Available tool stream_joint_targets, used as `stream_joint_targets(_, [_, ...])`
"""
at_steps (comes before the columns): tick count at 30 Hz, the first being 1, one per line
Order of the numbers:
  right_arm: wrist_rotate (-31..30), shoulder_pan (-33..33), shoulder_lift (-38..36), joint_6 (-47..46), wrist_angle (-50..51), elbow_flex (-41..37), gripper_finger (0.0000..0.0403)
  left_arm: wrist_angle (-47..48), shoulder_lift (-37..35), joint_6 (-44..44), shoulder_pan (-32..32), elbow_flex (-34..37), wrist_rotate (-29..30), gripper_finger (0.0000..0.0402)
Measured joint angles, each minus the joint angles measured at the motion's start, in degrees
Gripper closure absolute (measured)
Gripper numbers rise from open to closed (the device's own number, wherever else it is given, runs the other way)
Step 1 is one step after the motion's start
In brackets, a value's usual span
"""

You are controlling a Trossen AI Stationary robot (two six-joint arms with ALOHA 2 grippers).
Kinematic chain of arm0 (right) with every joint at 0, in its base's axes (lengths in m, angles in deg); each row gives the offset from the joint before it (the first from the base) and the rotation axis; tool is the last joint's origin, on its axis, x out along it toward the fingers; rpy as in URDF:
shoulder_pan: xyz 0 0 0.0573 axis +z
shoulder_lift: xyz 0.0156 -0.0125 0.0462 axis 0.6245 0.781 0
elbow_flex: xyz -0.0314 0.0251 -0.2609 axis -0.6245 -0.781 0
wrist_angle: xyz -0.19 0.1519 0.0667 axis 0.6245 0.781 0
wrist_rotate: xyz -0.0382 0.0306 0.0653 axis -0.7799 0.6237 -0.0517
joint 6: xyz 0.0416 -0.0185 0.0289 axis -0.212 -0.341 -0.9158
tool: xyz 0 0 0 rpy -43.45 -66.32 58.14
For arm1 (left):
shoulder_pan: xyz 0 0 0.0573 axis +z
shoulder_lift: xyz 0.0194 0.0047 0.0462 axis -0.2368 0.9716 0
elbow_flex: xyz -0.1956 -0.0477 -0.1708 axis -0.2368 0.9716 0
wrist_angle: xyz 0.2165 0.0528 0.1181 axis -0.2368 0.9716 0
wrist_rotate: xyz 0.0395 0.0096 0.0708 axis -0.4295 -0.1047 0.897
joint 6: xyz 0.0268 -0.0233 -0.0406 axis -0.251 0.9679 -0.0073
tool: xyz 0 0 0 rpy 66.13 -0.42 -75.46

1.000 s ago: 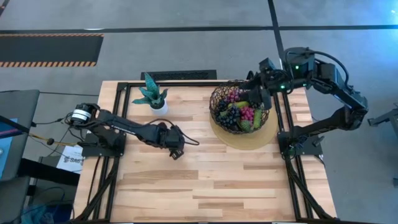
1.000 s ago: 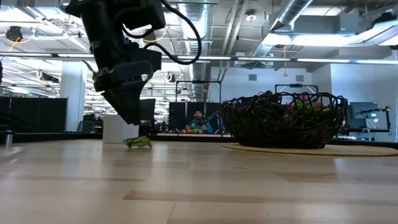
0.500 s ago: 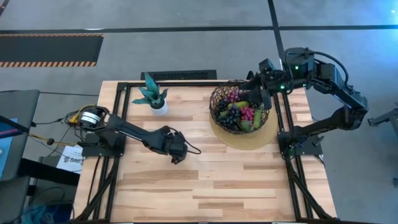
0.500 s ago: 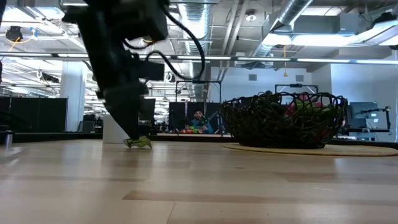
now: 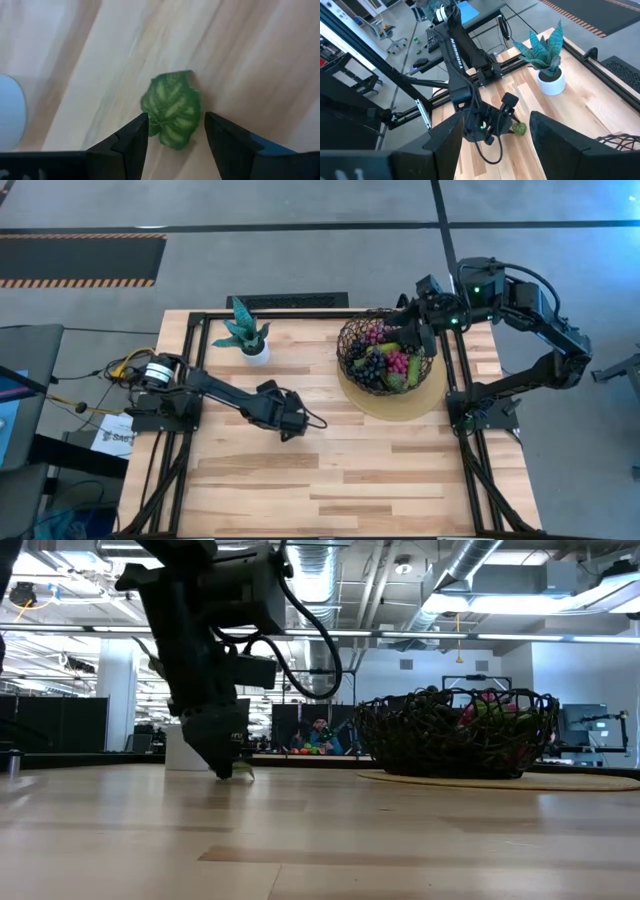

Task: Build produce basket
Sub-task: Put the green leaf into the black wire basket

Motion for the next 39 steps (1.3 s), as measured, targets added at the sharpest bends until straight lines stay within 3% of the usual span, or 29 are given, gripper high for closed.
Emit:
stream_joint_targets(5, [0.0,0.0,0.0,-0.2,0.0,0.0,0.0154,-0.35,0.07,-1.87,0.24,-0.04,-1.61,0.0237])
stream_joint_targets(12, [0.0,0.0,0.0,-0.21,0.01,0.0,0.0154,-0.76,0.07,-5.0,0.27,-0.08,-5.85,0.0387])
stream_joint_targets(20, [0.0,0.0,0.0,-0.2,0.01,0.0,0.0154,0.89,-0.04,-4.93,0.05,-3.14,-7.7,0.0401])
stream_joint_targets(30, [0.02,0.0,0.0,-0.17,-0.01,0.0,0.0154,12.78,-0.37,-13.6,-0.54,-23.59,-5.15,0.0401])
stream_joint_targets(34, [0.02,0.02,0.0,-0.17,0.01,0.0,0.0154,12.58,-0.39,-19.4,-0.09,-31.74,-1.2,0.0402])
stream_joint_targets(39, [0.56,0.0,-0.19,-0.19,0.01,0.0,0.0154,8.3,-0.41,-25.14,3.14,-39.1,-0.3,0.0401])
